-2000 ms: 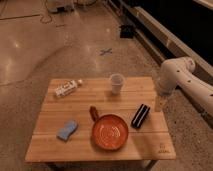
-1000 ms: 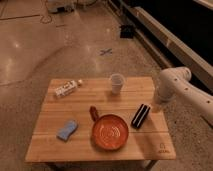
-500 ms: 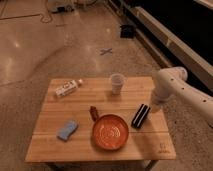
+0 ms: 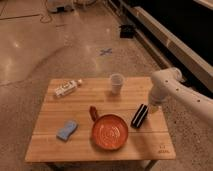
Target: Place the eraser in the ceramic cup
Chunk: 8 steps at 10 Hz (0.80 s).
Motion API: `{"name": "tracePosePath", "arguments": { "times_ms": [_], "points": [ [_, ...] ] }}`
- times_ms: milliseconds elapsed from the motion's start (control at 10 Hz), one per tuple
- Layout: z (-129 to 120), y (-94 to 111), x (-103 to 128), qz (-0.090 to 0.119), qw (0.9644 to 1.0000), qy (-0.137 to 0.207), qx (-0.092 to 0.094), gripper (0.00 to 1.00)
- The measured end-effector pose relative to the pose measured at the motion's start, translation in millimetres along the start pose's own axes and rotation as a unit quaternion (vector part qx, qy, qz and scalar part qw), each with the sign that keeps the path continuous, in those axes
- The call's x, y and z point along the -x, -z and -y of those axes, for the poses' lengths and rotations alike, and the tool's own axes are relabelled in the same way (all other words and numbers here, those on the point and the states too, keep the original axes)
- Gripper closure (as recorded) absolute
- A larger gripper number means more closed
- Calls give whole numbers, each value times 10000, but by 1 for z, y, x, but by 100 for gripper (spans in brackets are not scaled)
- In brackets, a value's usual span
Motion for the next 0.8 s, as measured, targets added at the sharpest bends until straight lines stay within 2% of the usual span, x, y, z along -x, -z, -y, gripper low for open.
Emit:
{"name": "tracePosePath", "arguments": {
  "times_ms": [200,300,400,600,700,800],
  "points": [
    [-2,-2,4,-17,10000,32,7,41],
    [-1,-5,4,6,9997,248,-22,32],
    [-1,-12,4,46,9974,722,-37,22],
    [-1,-31,2,145,9920,1257,-45,20],
    [-1,-41,-3,215,9890,1460,-44,20],
    [-1,-45,-5,284,9877,1540,-38,20]
  ]
}}
